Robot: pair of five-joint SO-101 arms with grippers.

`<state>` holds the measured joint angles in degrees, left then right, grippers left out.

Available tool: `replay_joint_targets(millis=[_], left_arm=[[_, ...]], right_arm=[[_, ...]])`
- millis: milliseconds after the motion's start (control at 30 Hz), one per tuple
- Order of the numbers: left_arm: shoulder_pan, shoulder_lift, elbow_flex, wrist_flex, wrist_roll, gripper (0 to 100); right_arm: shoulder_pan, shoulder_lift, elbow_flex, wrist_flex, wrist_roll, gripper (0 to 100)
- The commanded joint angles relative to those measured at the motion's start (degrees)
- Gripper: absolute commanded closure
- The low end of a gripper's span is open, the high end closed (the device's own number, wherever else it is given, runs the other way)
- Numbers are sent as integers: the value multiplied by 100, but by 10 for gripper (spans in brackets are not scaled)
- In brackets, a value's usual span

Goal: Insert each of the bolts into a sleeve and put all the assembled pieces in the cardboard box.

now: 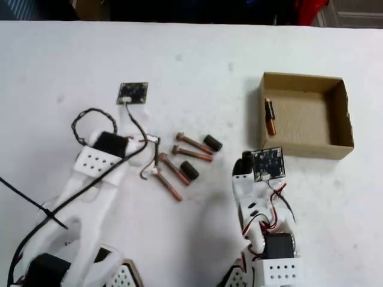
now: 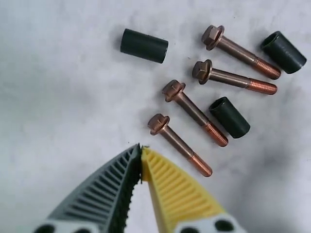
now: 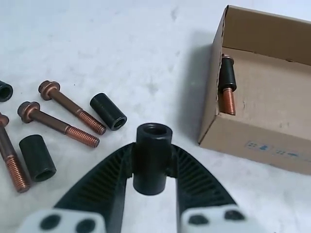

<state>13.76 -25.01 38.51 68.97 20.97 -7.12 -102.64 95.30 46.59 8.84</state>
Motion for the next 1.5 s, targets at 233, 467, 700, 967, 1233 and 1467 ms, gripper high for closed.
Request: replay_joint_targets(millis=[233, 467, 700, 967, 1233, 1467], left_arm=[[215, -4, 747, -1169, 1169, 954], [251, -4, 1055, -1292, 1521, 796], [215, -4, 1336, -1310, 1574, 799], [224, -4, 1662, -1310, 1574, 808], [233, -4, 2154, -2215, 1591, 808], [242, 4, 2189, -2435, 1600, 808]], right_arm=[[40, -57, 9, -110, -18, 982], [40, -57, 9, -110, -9, 982], [40, -57, 9, -110, -9, 982], [40, -57, 88, -136, 0, 982], [40, -57, 88, -136, 0, 982], [40, -57, 88, -136, 0, 982]])
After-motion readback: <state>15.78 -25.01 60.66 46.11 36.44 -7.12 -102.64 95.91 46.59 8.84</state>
